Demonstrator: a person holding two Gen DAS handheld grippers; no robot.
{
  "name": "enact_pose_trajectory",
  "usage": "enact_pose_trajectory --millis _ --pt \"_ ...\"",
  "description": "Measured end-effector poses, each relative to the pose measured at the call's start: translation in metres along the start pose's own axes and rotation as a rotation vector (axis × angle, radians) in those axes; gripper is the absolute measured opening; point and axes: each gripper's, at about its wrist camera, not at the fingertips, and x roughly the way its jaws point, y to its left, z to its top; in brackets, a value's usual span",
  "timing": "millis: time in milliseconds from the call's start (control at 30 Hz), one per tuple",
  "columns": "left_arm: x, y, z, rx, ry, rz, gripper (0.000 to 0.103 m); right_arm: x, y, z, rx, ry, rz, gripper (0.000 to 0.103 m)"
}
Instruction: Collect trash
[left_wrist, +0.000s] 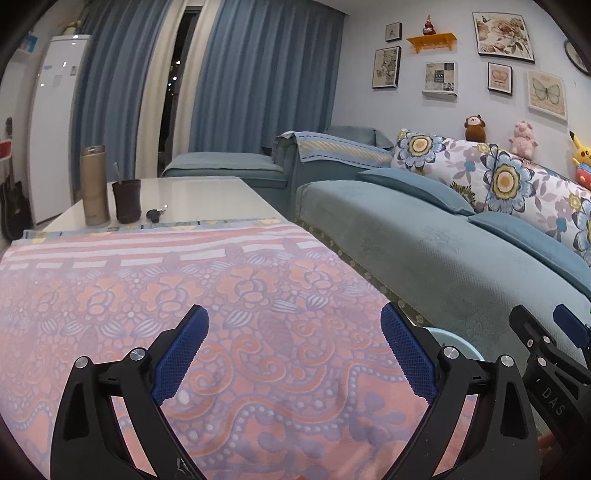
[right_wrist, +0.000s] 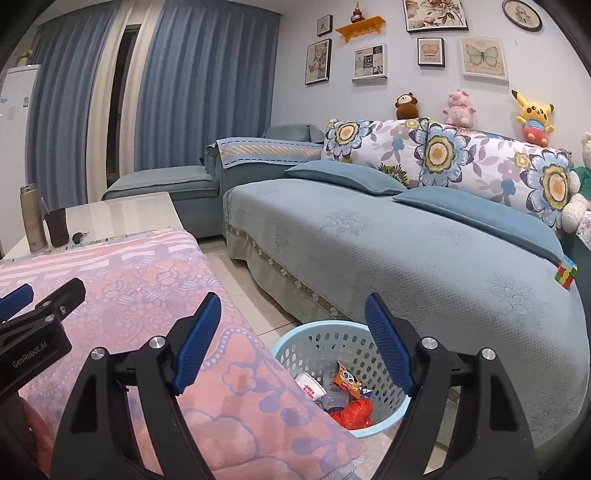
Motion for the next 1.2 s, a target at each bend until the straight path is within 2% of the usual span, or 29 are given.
enact_pose_trajectory --millis 1200 --pt "-0.0042 -0.0053 0.0 0.013 -0.017 0.009 0.093 0.0021 0.0026 0.0004 0.018 0.017 0.017 0.086"
